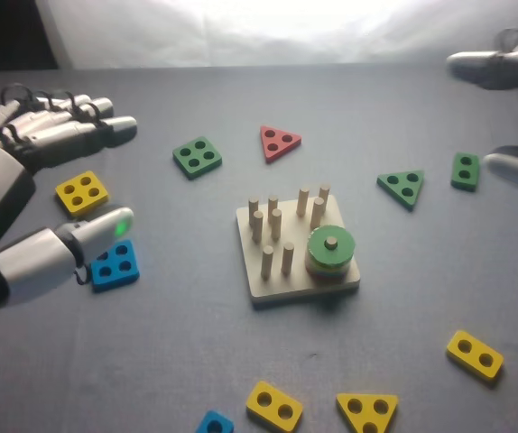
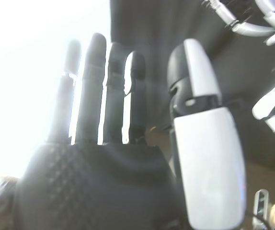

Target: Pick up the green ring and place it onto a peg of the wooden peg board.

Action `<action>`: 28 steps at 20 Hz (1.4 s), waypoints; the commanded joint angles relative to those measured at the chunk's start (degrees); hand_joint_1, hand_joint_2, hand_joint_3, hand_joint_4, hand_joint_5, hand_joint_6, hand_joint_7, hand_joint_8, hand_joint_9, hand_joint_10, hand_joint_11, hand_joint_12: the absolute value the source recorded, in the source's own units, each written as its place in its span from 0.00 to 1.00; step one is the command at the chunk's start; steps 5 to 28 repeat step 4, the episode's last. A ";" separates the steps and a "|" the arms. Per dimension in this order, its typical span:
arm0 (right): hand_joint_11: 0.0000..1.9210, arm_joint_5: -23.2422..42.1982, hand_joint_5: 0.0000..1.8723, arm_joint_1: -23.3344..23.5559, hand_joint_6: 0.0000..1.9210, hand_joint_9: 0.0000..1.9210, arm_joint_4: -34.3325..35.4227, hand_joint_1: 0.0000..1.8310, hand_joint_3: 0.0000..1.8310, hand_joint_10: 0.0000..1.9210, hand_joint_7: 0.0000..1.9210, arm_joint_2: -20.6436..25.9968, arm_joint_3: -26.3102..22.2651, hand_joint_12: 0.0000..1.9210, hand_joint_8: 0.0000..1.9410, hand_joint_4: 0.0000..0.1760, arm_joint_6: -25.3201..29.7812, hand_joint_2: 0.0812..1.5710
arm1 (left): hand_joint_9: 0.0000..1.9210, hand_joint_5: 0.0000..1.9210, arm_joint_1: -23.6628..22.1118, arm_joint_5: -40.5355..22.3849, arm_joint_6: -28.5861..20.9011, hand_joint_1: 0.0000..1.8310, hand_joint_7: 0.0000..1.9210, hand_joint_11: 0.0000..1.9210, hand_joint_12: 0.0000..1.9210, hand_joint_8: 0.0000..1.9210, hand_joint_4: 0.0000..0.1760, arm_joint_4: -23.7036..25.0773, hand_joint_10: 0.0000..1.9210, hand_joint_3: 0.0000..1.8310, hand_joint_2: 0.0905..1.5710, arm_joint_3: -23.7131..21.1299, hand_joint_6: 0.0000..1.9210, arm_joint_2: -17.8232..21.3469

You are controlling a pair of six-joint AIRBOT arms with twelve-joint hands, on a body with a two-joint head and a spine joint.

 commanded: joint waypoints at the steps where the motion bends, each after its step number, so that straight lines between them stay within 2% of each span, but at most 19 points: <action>1: 0.22 12.81 0.34 -0.57 0.00 0.42 1.96 0.41 0.00 0.04 0.39 0.98 -0.37 0.52 0.01 0.00 0.08 0.73 | 0.16 0.25 -0.44 -8.68 -0.63 0.27 0.19 0.00 0.43 0.00 0.00 0.55 0.00 0.00 0.81 -0.15 0.00 0.16; 2: 0.23 14.92 0.34 -1.70 0.00 0.43 2.47 0.39 0.00 0.04 0.40 1.51 -1.03 0.52 0.01 0.00 0.06 0.74 | 0.17 0.23 -0.43 -9.43 -0.85 0.26 0.19 0.00 0.47 0.00 0.00 0.56 0.00 0.00 0.79 -0.28 0.00 0.15; 3: 0.24 16.49 0.36 -2.46 0.00 0.44 2.44 0.38 0.00 0.04 0.42 2.01 -1.74 0.50 0.01 0.00 -0.36 0.73 | 0.17 0.16 -0.43 -9.97 -1.04 0.25 0.17 0.00 0.46 0.00 0.00 0.72 0.00 0.00 0.80 -0.42 0.00 0.13; 4: 0.25 18.27 0.34 -2.81 0.00 0.46 1.98 0.35 0.01 0.03 0.43 2.74 -2.98 0.52 0.01 0.00 -2.18 0.79 | 0.20 0.07 -0.34 -10.81 -1.60 0.17 0.17 0.00 0.51 0.00 0.00 1.03 0.01 0.01 0.84 -0.50 0.00 -0.11; 28: 0.25 18.27 0.34 -2.81 0.00 0.46 1.98 0.35 0.01 0.03 0.43 2.74 -2.98 0.52 0.01 0.00 -2.18 0.79 | 0.20 0.07 -0.34 -10.81 -1.60 0.17 0.17 0.00 0.51 0.00 0.00 1.03 0.01 0.01 0.84 -0.50 0.00 -0.11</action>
